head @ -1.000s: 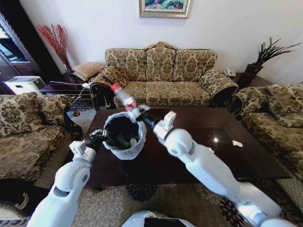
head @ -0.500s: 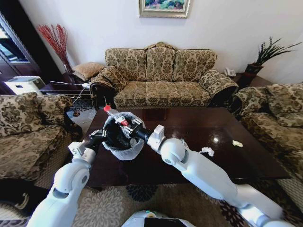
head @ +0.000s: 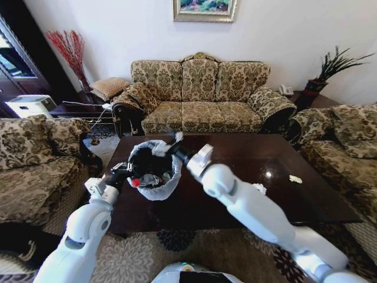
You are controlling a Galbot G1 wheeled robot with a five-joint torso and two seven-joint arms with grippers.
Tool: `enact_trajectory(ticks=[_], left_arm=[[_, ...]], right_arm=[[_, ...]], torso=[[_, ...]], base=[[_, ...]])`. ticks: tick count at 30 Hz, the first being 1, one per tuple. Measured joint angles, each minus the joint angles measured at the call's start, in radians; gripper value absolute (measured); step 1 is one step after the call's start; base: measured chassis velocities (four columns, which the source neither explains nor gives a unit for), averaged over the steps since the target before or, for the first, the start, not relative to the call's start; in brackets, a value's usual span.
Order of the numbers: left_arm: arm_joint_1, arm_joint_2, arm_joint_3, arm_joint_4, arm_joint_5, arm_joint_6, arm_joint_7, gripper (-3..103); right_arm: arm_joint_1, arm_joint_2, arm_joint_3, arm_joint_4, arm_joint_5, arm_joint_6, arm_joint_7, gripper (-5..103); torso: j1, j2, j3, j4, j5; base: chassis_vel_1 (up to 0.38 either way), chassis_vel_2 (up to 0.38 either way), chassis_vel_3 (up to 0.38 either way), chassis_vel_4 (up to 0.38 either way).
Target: Move to the front of the table and place the trash on the table into the trash bin.
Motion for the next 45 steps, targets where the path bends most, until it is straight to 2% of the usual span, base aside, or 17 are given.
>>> enact_trajectory(ticks=[1, 3, 4, 6, 8, 12, 16, 21, 30, 31, 32, 35, 36, 39, 41, 43, 45], left_arm=[[0.000, 0.000, 0.000, 0.000, 0.000, 0.000, 0.000, 3], [0.009, -0.010, -0.007, -0.010, 0.025, 0.000, 0.009, 3], [0.009, -0.010, -0.007, -0.010, 0.025, 0.000, 0.009, 3], [0.016, -0.017, -0.012, -0.020, 0.031, 0.001, 0.012, 3], [0.018, -0.018, -0.013, -0.022, 0.032, 0.001, 0.012, 3], [0.020, -0.024, -0.010, -0.028, 0.039, 0.001, 0.015, 3], [0.017, -0.024, -0.005, -0.028, 0.040, 0.001, 0.016, 3], [0.021, -0.016, -0.009, -0.034, 0.036, -0.005, 0.014, 3], [0.021, -0.014, -0.009, -0.038, 0.020, -0.021, 0.009, 3], [0.020, -0.014, -0.008, -0.038, 0.020, -0.022, 0.008, 3], [0.018, -0.014, -0.008, -0.038, 0.020, -0.022, 0.008, 3], [0.014, -0.015, -0.009, -0.038, 0.019, -0.023, 0.007, 3], [0.014, -0.015, -0.009, -0.038, 0.019, -0.023, 0.007, 3], [0.012, -0.015, -0.009, -0.038, 0.018, -0.025, 0.007, 3], [0.012, -0.015, -0.009, -0.037, 0.017, -0.026, 0.007, 3], [0.012, -0.014, -0.009, -0.037, 0.017, -0.029, 0.007, 3], [0.012, -0.014, -0.009, -0.037, 0.017, -0.030, 0.007, 3]], right_arm=[[0.000, 0.000, 0.000, 0.000, 0.000, 0.000, 0.000, 100], [-0.093, -0.054, 0.115, -0.090, -0.023, 0.003, 0.005, 100], [-0.093, -0.054, 0.115, -0.090, -0.023, 0.003, 0.005, 100], [-0.181, -0.068, 0.215, -0.197, -0.056, 0.010, -0.051, 100], [-0.199, -0.069, 0.231, -0.219, -0.064, 0.014, -0.062, 100], [-0.381, -0.055, 0.346, -0.393, -0.112, 0.034, -0.131, 100], [-0.450, -0.001, 0.366, -0.491, -0.145, 0.073, -0.143, 100], [-0.441, 0.062, 0.364, -0.601, -0.193, 0.099, -0.153, 100], [-0.381, 0.100, 0.349, -0.702, -0.207, 0.100, -0.199, 100], [-0.377, 0.103, 0.342, -0.712, -0.205, 0.097, -0.203, 90], [-0.375, 0.105, 0.336, -0.720, -0.204, 0.097, -0.208, 90], [-0.370, 0.112, 0.327, -0.742, -0.203, 0.093, -0.239, 74], [-0.370, 0.112, 0.327, -0.742, -0.203, 0.093, -0.239, 74], [-0.364, 0.123, 0.323, -0.750, -0.199, 0.083, -0.246, 57], [-0.363, 0.126, 0.323, -0.752, -0.198, 0.082, -0.246, 57], [-0.362, 0.131, 0.323, -0.760, -0.198, 0.085, -0.245, 47], [-0.361, 0.133, 0.323, -0.763, -0.199, 0.088, -0.244, 41]], torso=[[0.000, 0.000, 0.000, 0.0000, 0.0000], [0.000, 0.000, 0.000, -0.0004, 0.0004], [0.000, 0.000, 0.000, -0.0004, 0.0004], [0.000, 0.000, 0.000, -0.0003, 0.0005], [0.000, 0.000, 0.000, -0.0002, 0.0006], [0.000, 0.000, 0.000, -0.0008, 0.0002], [0.000, 0.000, 0.000, -0.0008, 0.0004], [0.000, 0.000, 0.000, 0.0000, 0.0001], [0.000, 0.000, 0.000, -0.0006, -0.0001], [0.000, 0.000, 0.000, -0.0004, -0.0001], [0.000, 0.000, 0.000, -0.0001, 0.0000], [0.000, 0.000, 0.000, -0.0001, -0.0001], [0.000, 0.000, 0.000, -0.0001, -0.0001], [0.000, 0.000, 0.000, -0.0002, 0.0000], [0.000, 0.000, 0.000, -0.0003, -0.0001], [0.000, 0.000, 0.000, -0.0004, -0.0001], [0.000, 0.000, 0.000, -0.0004, -0.0002]], base=[[0.000, 0.000, 0.000, 0.000], [0.000, 0.000, 0.000, 0.000], [0.000, 0.000, 0.000, 0.000], [0.000, 0.000, 0.000, 0.000], [0.000, 0.000, 0.000, 0.000], [0.000, 0.000, 0.000, 0.000], [-0.017, -0.026, -0.017, -0.013], [-0.027, -0.034, -0.038, -0.027], [-0.038, -0.036, -0.041, -0.039], [0.000, 0.000, 0.000, 0.000], [0.000, 0.000, 0.000, 0.000], [0.000, 0.000, 0.000, 0.000], [0.000, 0.000, 0.000, 0.000], [0.000, 0.000, 0.000, 0.000], [0.000, 0.000, 0.000, 0.000], [0.000, 0.000, 0.000, 0.000], [0.000, 0.000, 0.000, 0.000]])
